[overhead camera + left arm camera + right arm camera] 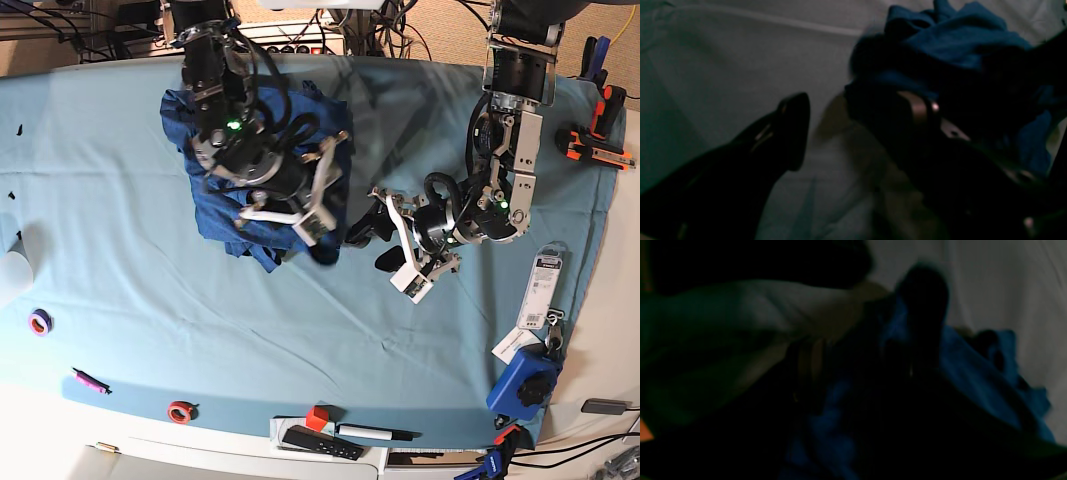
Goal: Layout the t-shirt on the table in an organized manner, then fold the t-shirt properly
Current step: 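Lift the shirt end with the right gripper and fold it toward the left gripper, then press the folded fabric onto the pile with the right gripper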
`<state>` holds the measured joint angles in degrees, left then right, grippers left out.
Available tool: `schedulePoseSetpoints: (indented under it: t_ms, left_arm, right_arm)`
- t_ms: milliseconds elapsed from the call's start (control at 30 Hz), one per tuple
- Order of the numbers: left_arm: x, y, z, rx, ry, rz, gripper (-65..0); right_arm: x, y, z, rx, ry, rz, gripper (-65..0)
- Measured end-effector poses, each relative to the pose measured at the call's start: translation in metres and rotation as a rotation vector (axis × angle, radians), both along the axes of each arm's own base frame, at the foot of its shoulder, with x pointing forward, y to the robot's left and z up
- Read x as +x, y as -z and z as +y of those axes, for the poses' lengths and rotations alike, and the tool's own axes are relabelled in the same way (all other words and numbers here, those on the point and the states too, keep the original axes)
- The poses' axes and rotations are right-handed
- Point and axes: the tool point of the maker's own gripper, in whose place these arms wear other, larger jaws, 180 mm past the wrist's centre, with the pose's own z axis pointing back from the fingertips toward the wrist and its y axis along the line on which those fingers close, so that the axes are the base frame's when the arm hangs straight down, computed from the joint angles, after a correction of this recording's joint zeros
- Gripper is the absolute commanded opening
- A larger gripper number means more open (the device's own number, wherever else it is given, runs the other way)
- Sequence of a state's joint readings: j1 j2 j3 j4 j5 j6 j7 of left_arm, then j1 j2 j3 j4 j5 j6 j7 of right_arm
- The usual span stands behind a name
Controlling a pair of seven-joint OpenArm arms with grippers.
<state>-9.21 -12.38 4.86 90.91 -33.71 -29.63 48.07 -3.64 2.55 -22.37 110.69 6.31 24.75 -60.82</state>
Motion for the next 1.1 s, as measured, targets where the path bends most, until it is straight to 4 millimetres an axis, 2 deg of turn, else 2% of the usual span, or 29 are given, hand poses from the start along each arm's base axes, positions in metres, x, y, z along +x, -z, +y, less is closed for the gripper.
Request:
schedulePoseSetpoints:
  t_ms: [100, 133, 200, 267, 333, 433, 500, 533, 600, 667, 733, 933, 1033, 1100]
  left_arm:
    - [0.000, 0.000, 0.000, 0.000, 0.000, 0.000, -28.8]
    - [0.000, 0.000, 0.000, 0.000, 0.000, 0.000, -28.8]
    - [0.000, 0.001, 0.001, 0.010, -0.001, -0.002, -28.8]
    - [0.001, 0.003, 0.003, 0.028, -0.003, -0.004, -28.8]
    - [0.001, 0.004, 0.004, 0.035, -0.003, -0.003, -28.7]
    - [0.001, 0.005, 0.005, 0.041, -0.005, -0.003, -28.8]
    - [0.001, 0.005, 0.004, 0.040, -0.004, -0.003, -28.8]
    - [0.001, 0.005, 0.004, 0.040, -0.004, -0.004, -28.8]
    - [0.001, 0.005, 0.004, 0.040, -0.004, -0.003, -28.8]
    - [0.001, 0.005, 0.004, 0.039, -0.004, -0.003, -28.8]
    - [0.001, 0.005, 0.004, 0.039, -0.005, -0.004, -28.8]
    - [0.001, 0.004, 0.004, 0.037, -0.005, -0.006, -28.8]
    - [0.001, 0.004, 0.004, 0.037, -0.005, -0.006, -28.8]
    - [0.001, 0.004, 0.004, 0.037, -0.005, -0.006, -28.8]
  right_arm:
    - [-0.006, 0.001, 0.011, -0.006, -0.040, 0.000, -37.1]
    - [-0.004, 0.002, 0.007, -0.045, -0.038, -0.018, -37.1]
    - [0.006, 0.000, -0.013, -0.145, 0.034, -0.066, -37.1]
    - [0.021, -0.021, -0.038, -0.198, 0.153, -0.151, -37.1]
    - [0.030, -0.055, -0.050, -0.164, 0.234, -0.244, -37.1]
    - [0.031, -0.095, -0.067, -0.105, 0.323, -0.328, -37.1]
    - [0.025, -0.104, -0.083, -0.096, 0.381, -0.344, -37.1]
    - [0.019, -0.099, -0.094, -0.112, 0.415, -0.318, -37.1]
    - [0.002, -0.076, -0.115, -0.147, 0.474, -0.215, -36.2]
    - [-0.013, -0.060, -0.128, -0.139, 0.511, -0.136, -31.5]
    - [-0.024, -0.050, -0.139, -0.131, 0.528, -0.085, -30.4]
    - [-0.057, -0.026, -0.170, -0.160, 0.545, 0.022, -30.4]
    - [-0.070, -0.020, -0.175, -0.150, 0.537, 0.049, -30.4]
    - [-0.071, -0.017, -0.177, -0.144, 0.538, 0.044, -30.4]
